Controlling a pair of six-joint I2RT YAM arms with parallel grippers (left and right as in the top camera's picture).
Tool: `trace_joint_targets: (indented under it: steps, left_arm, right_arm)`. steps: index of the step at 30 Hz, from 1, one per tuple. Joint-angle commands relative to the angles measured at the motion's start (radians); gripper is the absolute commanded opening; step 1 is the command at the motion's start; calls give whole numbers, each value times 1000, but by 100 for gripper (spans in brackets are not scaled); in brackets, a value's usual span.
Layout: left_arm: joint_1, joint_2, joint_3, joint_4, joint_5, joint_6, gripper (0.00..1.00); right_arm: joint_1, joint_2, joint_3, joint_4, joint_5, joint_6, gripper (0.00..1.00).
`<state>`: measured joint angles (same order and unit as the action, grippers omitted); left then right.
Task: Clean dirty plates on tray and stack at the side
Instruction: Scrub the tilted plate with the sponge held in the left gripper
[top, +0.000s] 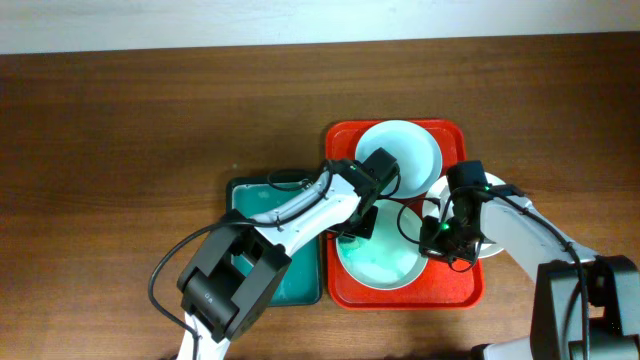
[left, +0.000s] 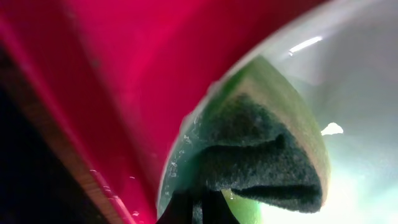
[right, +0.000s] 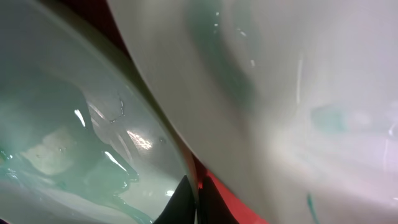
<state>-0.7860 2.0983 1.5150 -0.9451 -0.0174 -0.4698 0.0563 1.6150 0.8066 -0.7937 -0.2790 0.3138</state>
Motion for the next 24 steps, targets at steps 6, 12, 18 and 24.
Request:
trace_joint_targets:
  steps: [6,12,18,24]
  left_arm:
    - [-22,48,-9,193,459,37,0]
    - [-45,54,-19,180,485,38,0]
    - [-42,54,-31,-29,53,44,0]
    - [-37,32,37,-121,-240,2,0]
  right_arm:
    - [3,8,-11,-3,97,4,4]
    - [3,8,-11,-14,97,4,4]
    - [3,8,-11,-13,97,5,4]
    - [3,8,-11,-13,97,5,4]
